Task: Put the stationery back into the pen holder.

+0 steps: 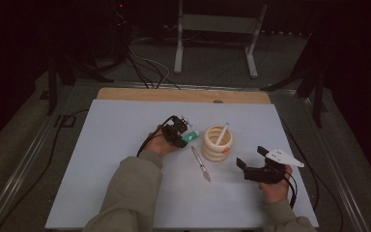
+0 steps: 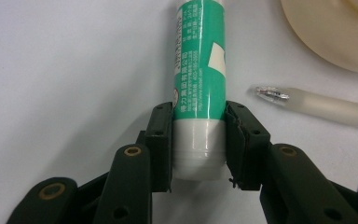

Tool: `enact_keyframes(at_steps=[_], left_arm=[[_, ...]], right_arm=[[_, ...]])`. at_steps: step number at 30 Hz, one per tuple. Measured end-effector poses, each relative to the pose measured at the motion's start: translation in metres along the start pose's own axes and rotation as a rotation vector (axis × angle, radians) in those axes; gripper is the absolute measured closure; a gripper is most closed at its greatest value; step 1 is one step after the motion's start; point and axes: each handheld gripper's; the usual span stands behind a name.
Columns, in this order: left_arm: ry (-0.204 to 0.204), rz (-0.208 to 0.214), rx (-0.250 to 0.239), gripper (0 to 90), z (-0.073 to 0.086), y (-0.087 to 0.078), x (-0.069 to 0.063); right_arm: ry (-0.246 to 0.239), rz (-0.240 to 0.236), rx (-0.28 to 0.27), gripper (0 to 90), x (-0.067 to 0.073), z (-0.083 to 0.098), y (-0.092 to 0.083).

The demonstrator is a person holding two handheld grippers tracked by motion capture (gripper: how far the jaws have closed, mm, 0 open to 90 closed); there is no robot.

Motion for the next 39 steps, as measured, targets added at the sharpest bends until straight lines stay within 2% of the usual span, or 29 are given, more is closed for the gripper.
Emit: enact_keyframes(at_steps=[6,27,39], left_arm=[[-0.019,0.006,-0.005,65.9,0.001,-0.001,0.001],[-0.050,0.018,-0.057,65.9,0.003,-0.011,0.000],[-0.071,0.045,-0.083,65.9,0.002,-0.020,0.000]], right_arm=[[0.002,-0.002,0.001,0.3,0.000,0.000,0.000],[0.003,-0.001,0.000,0.3,-0.001,0.000,0.000],[0.003,0.001,0.000,0.3,-0.001,0.000,0.000]])
Point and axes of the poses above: each handheld gripper's, and its own axes: y roughly forward along the jaws, z roughly out of its underside, x roughly to its left, and after that the axes turned 9 degrees about y, right-handed
